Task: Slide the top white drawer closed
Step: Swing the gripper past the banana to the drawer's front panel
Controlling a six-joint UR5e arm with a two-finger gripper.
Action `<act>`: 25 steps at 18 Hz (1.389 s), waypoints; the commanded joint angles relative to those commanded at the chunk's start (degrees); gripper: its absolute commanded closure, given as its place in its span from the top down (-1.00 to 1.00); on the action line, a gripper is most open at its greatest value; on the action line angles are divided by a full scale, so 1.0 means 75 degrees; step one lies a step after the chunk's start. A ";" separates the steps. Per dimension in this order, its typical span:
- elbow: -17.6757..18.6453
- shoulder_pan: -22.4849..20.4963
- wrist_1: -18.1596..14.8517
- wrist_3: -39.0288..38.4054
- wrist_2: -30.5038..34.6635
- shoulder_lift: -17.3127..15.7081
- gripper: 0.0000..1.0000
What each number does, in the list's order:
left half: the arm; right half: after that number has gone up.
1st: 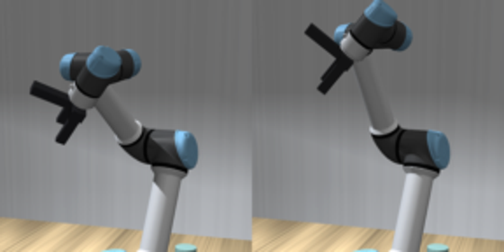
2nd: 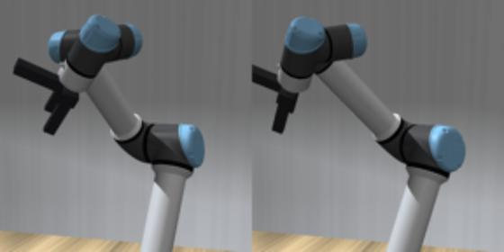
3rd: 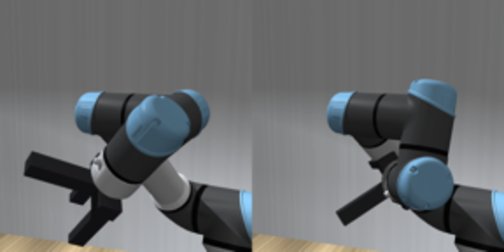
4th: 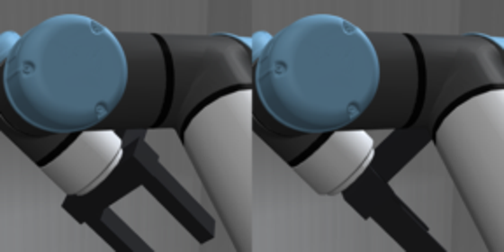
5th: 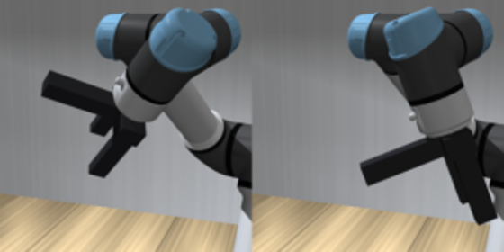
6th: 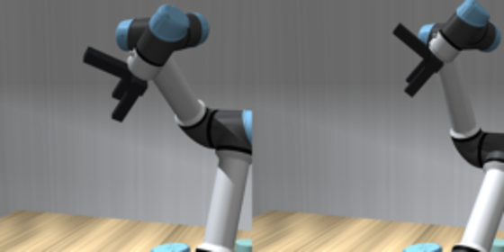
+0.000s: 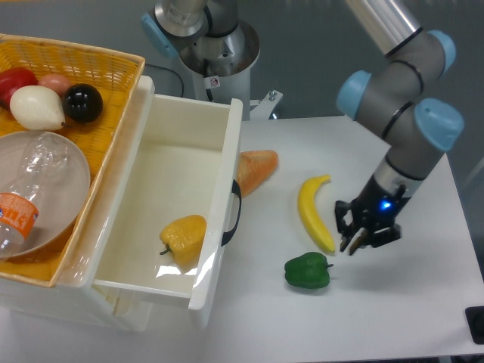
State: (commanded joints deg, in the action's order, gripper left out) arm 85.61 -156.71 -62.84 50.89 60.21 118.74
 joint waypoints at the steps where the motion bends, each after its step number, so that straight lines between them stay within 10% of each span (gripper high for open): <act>1: 0.0046 0.0024 -0.0012 -0.0105 -0.0023 -0.0023 -0.73; 10: 0.0305 0.0047 -0.0480 -0.0621 -0.0491 -0.0469 -0.72; 19: 0.0305 0.0223 -0.2272 -0.0657 -0.0551 -0.0727 -0.72; 25: 0.0305 0.0188 -0.2578 -0.0809 -0.0551 -0.0750 -0.72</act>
State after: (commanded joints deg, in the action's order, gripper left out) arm 87.89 -155.30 -82.18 44.83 56.07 113.12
